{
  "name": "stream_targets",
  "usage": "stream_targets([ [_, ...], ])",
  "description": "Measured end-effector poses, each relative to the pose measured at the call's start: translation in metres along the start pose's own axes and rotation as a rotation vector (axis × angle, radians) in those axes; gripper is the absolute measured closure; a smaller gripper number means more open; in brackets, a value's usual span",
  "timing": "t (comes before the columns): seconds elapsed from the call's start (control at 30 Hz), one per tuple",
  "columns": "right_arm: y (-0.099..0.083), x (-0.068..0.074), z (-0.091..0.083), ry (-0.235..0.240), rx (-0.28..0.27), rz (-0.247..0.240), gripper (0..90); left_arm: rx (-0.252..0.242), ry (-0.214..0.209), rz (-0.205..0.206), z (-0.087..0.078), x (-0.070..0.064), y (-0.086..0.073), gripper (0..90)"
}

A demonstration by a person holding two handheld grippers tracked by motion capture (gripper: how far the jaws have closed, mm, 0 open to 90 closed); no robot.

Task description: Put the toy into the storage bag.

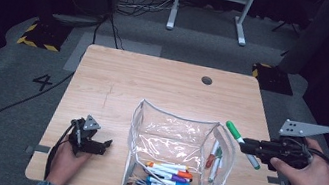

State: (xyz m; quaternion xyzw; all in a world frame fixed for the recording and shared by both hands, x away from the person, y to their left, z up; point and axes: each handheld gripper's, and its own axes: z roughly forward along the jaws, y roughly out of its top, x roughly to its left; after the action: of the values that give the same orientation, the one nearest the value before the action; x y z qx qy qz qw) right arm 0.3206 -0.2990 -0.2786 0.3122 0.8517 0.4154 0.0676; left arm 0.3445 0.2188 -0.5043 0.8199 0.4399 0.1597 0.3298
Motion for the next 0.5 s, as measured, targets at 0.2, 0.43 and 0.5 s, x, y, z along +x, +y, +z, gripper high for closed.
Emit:
stream_targets([
  [0.2, 0.020, 0.016, 0.012, 0.033, 0.017, -0.052, 76.8, 0.005, 0.000, 0.003, 0.000, 0.000, 0.000, 12.1],
  [0.43, 0.038, 0.037, 0.034, 0.080, 0.062, -0.118, 76.8, 0.004, 0.001, 0.002, 0.000, 0.001, 0.001, 12.0],
  [0.5, 0.042, 0.042, 0.039, 0.089, 0.072, -0.132, 76.8, 0.004, 0.000, 0.002, 0.000, 0.001, 0.001, 12.0],
])
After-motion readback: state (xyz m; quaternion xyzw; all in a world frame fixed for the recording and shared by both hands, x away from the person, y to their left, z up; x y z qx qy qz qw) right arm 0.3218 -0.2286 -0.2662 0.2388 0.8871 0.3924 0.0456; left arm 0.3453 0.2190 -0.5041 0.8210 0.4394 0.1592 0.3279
